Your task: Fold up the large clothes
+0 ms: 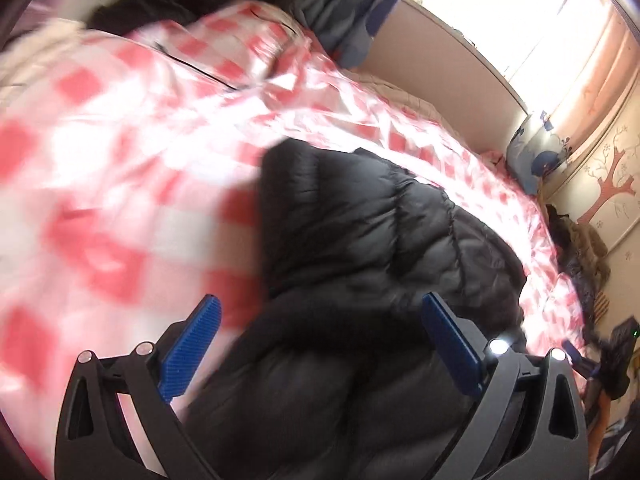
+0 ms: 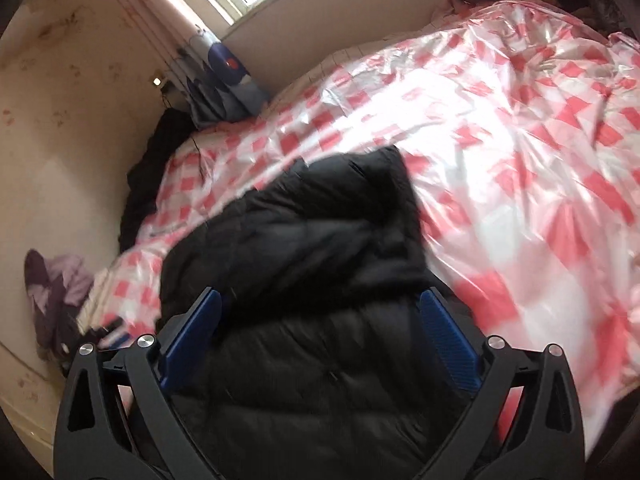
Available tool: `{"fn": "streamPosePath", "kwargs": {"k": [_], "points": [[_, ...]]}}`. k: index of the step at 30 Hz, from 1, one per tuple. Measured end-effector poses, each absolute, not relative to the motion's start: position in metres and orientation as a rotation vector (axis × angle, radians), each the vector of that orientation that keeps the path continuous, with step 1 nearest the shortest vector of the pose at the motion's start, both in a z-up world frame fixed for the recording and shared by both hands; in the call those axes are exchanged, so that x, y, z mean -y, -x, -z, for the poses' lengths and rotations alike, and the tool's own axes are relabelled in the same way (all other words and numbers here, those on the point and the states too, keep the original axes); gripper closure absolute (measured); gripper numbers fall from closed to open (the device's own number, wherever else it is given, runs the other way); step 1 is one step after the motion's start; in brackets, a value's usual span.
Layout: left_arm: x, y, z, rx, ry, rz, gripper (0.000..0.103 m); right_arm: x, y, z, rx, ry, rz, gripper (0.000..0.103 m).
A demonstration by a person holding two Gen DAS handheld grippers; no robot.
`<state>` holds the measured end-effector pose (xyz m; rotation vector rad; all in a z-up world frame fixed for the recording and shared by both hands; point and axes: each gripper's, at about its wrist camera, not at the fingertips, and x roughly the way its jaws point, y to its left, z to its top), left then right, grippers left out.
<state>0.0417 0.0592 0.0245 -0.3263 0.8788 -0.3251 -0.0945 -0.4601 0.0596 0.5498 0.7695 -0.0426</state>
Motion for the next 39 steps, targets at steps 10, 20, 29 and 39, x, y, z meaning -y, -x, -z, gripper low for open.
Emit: {"fn": "streamPosePath", "kwargs": {"k": [10,20,29,39], "points": [[-0.164,0.082,0.011,-1.057,0.448,0.288,0.007,0.484,0.250,0.008,-0.983,-0.773,0.033,0.007],[-0.154,0.160,0.048,-1.191,0.701,0.525,0.007,0.444,0.297,0.015,-1.045,-0.827,-0.154,0.007],[-0.135,0.181,0.063,-1.208,0.786,0.604,0.028,0.452,0.309,0.027,-0.989,-0.926,-0.228,0.083],[-0.125,0.183,-0.011,-1.023,0.837,0.677,0.094,0.448,0.303,-0.029,-0.714,-1.044,-0.358,0.095]]}}
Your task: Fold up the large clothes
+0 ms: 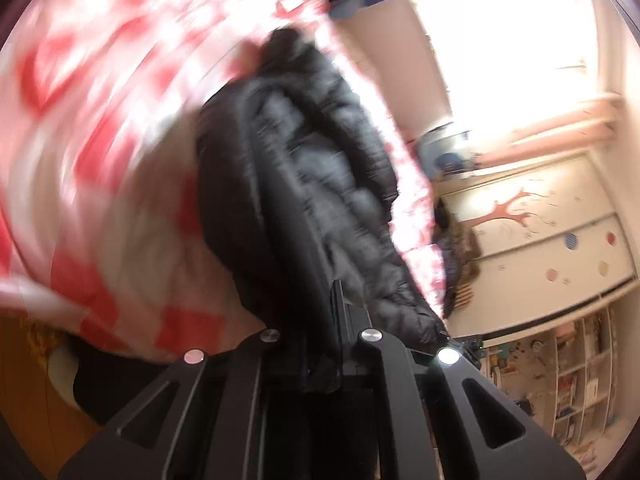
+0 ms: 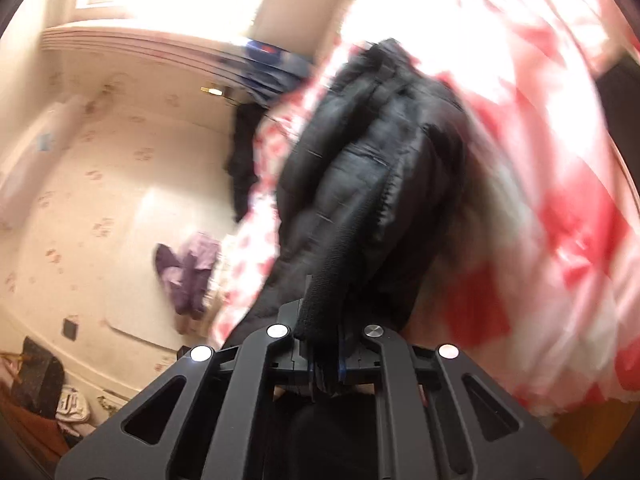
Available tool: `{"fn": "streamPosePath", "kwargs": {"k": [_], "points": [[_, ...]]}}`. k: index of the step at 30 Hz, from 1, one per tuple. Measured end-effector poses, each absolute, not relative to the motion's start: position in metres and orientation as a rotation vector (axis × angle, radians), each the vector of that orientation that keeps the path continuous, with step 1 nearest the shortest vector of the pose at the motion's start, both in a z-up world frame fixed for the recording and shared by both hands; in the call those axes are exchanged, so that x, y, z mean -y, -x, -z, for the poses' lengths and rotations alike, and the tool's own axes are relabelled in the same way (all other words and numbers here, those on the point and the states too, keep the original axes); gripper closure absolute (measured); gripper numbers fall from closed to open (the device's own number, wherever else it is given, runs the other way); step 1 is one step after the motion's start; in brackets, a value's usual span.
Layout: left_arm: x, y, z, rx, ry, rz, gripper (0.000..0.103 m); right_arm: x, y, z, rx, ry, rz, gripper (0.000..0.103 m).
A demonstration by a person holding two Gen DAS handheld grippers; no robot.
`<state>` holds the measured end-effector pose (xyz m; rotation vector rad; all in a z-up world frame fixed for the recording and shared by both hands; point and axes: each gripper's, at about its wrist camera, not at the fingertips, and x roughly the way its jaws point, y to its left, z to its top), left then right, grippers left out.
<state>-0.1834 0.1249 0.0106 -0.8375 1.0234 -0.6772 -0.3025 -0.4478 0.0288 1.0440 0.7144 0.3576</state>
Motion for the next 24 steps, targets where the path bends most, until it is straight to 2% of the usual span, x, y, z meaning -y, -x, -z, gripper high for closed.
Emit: {"fn": "streamPosePath", "kwargs": {"k": [6,9,11,12,13,14,16,18,19,20,22,24], "points": [[-0.132,0.218,-0.090,-0.896,0.798,0.772,0.094,0.435,0.331,-0.107,-0.612,-0.985,-0.498,0.096],[-0.153,0.253,-0.108,-0.893,0.759,0.796,0.093,0.429,0.371,-0.132,-0.623,-0.918,-0.527,0.096],[-0.164,0.275,-0.102,-0.947,0.688,0.838,0.092,0.429,0.398,-0.131,-0.669,-0.882,-0.492,0.094],[-0.173,0.289,-0.092,-0.992,0.630,0.850,0.087,0.428,0.406,-0.123,-0.719,-0.875,-0.492,0.093],[-0.180,0.301,-0.074,-1.068,0.560,0.840,0.078,0.430,0.417,-0.109,-0.792,-0.878,-0.490,0.088],[-0.184,0.307,-0.059,-1.123,0.527,0.803,0.076,0.439,0.429,-0.091,-0.865,-0.886,-0.434,0.081],[-0.208,0.318,-0.025,-1.235,0.497,0.691,0.073,0.461,0.447,-0.064,-0.951,-0.928,-0.300,0.079],[-0.253,0.321,-0.007,-1.275,0.454,0.413,0.068,0.484,0.461,-0.062,-0.914,-0.937,-0.156,0.074],[-0.266,0.319,-0.009,-1.263,0.463,0.358,0.067,0.489,0.458,-0.071,-0.881,-0.916,-0.121,0.070],[-0.278,0.312,-0.021,-1.211,0.477,0.324,0.065,0.488,0.446,-0.084,-0.845,-0.884,-0.119,0.060],[-0.270,0.293,-0.051,-1.088,0.443,0.329,0.037,0.468,0.409,-0.108,-0.802,-0.772,-0.141,0.045],[-0.231,0.262,-0.083,-0.946,0.383,0.408,0.026,0.423,0.348,-0.126,-0.787,-0.627,-0.209,0.041]]}}
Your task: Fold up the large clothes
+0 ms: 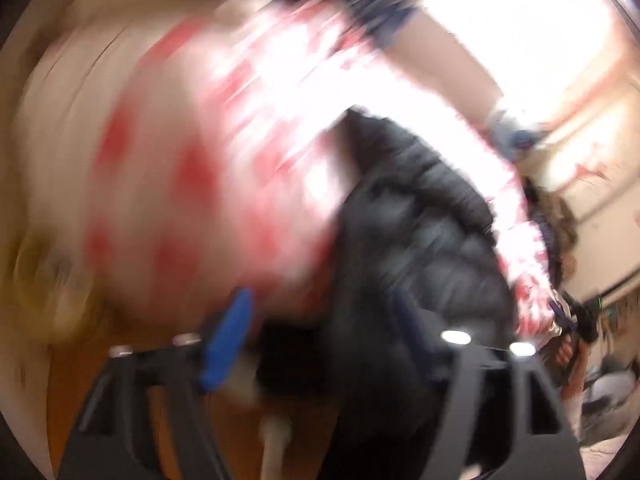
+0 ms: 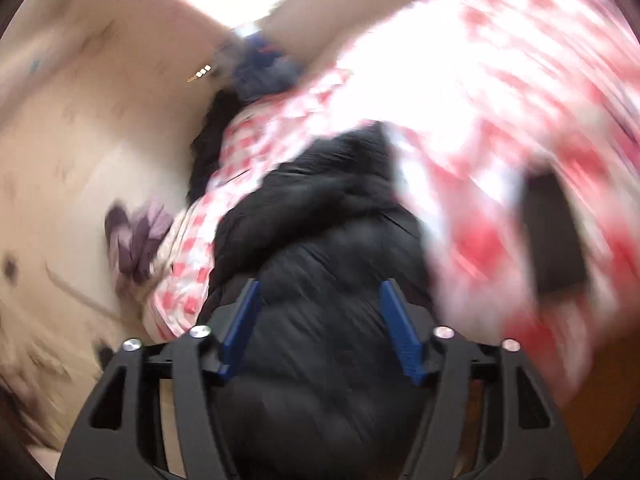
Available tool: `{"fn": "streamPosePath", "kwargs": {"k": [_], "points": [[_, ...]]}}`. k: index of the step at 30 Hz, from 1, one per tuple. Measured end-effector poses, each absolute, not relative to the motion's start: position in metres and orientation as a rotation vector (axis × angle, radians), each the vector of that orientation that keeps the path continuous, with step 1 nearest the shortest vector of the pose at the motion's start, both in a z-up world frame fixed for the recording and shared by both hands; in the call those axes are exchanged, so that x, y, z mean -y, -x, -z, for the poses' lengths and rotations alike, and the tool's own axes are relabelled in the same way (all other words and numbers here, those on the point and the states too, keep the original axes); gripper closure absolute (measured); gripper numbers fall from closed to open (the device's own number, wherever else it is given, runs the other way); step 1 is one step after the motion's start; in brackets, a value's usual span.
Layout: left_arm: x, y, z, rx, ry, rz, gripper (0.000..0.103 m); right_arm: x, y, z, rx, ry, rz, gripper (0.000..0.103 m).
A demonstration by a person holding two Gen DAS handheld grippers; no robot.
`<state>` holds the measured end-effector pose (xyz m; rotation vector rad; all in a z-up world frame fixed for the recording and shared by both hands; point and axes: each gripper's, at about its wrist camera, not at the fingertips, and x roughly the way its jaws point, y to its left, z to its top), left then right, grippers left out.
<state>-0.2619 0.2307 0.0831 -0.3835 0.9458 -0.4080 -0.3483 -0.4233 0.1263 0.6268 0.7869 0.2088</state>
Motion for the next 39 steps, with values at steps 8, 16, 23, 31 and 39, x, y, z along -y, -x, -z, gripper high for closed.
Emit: {"fn": "streamPosePath", "kwargs": {"k": [8,16,23,31,39], "points": [[-0.020,0.071,-0.072,-0.818,0.349,0.671,0.026,0.312,0.106,-0.068,-0.884,-0.333,-0.149,0.040],[-0.001,-0.020,0.028,-1.019,0.511,0.472,0.026,0.367,0.050,0.000,-0.983,-0.445,0.028,0.047],[-0.031,0.018,0.010,-1.062,0.386,0.562,0.026,0.382,0.073,-0.013,-0.993,-0.425,-0.032,0.044],[-0.160,0.168,-0.002,-1.109,0.405,0.658,0.007,0.415,0.278,-0.053,-0.964,-0.562,-0.283,0.007],[-0.197,0.246,0.105,-1.277,0.814,0.906,0.007,0.477,0.425,0.014,-1.042,-0.974,-0.299,0.007]]}}
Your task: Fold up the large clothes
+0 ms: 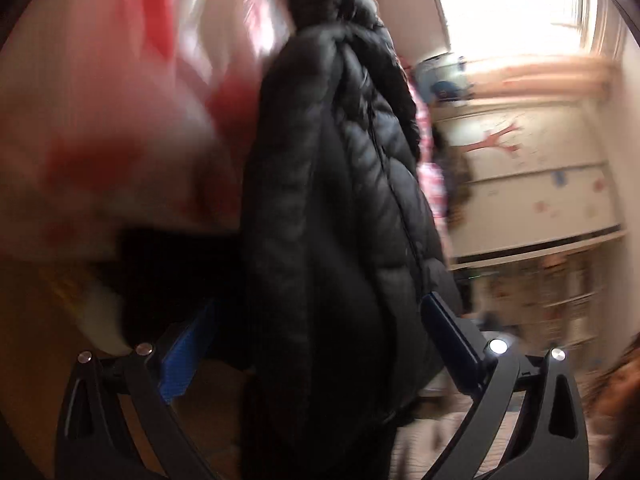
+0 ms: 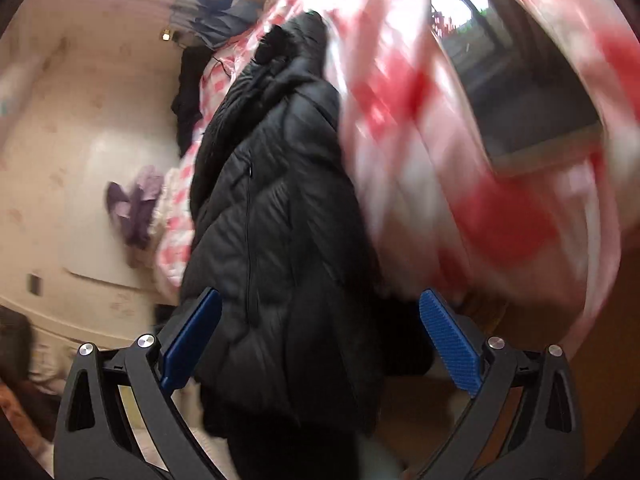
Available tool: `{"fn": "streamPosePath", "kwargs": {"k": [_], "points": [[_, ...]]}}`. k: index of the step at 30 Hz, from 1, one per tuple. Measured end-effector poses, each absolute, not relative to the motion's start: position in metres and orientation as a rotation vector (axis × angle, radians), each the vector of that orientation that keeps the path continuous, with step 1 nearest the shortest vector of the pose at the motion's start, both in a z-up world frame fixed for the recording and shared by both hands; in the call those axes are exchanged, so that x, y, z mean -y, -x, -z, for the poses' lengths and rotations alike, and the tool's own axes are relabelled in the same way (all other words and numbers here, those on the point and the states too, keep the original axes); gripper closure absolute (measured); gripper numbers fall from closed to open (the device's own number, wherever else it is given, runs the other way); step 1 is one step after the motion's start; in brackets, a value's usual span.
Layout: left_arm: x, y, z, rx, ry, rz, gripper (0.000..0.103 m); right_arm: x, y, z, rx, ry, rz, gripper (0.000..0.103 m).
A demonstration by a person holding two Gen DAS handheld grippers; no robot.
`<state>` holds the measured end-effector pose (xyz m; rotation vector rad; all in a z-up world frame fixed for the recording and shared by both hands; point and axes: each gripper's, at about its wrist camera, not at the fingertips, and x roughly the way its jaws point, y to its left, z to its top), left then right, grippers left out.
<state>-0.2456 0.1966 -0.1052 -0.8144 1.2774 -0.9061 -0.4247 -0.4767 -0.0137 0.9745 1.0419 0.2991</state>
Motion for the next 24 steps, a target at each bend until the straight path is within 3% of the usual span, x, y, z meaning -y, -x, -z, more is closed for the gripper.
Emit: {"fn": "streamPosePath", "kwargs": {"k": [9,16,17,18,19,20,21,24], "points": [[-0.153,0.267,0.114,-1.284,0.853,1.073,0.007,0.441,0.425,0.075,-1.110,-1.127,-0.506,0.007],[-0.156,0.273,0.108,-1.275,0.845,0.935,0.009,0.434,0.418,0.101,-1.003,-1.252,-0.586,0.009],[-0.157,0.275,0.106,-1.272,0.837,0.919,0.012,0.432,0.418,0.100,-0.983,-1.243,-0.601,0.021],[-0.155,0.277,0.103,-1.271,0.825,0.908,0.019,0.429,0.418,0.098,-0.971,-1.236,-0.633,0.047],[-0.151,0.280,0.101,-1.270,0.820,0.892,0.026,0.424,0.416,0.096,-0.971,-1.211,-0.651,0.060],[-0.150,0.281,0.100,-1.270,0.818,0.879,0.031,0.418,0.415,0.091,-0.981,-1.163,-0.644,0.079],[-0.149,0.285,0.097,-1.257,0.810,0.862,0.042,0.414,0.415,0.086,-0.976,-1.132,-0.655,0.086],[-0.150,0.296,0.079,-1.208,0.793,0.809,0.071,0.404,0.414,0.065,-0.933,-1.079,-0.682,0.092]]}}
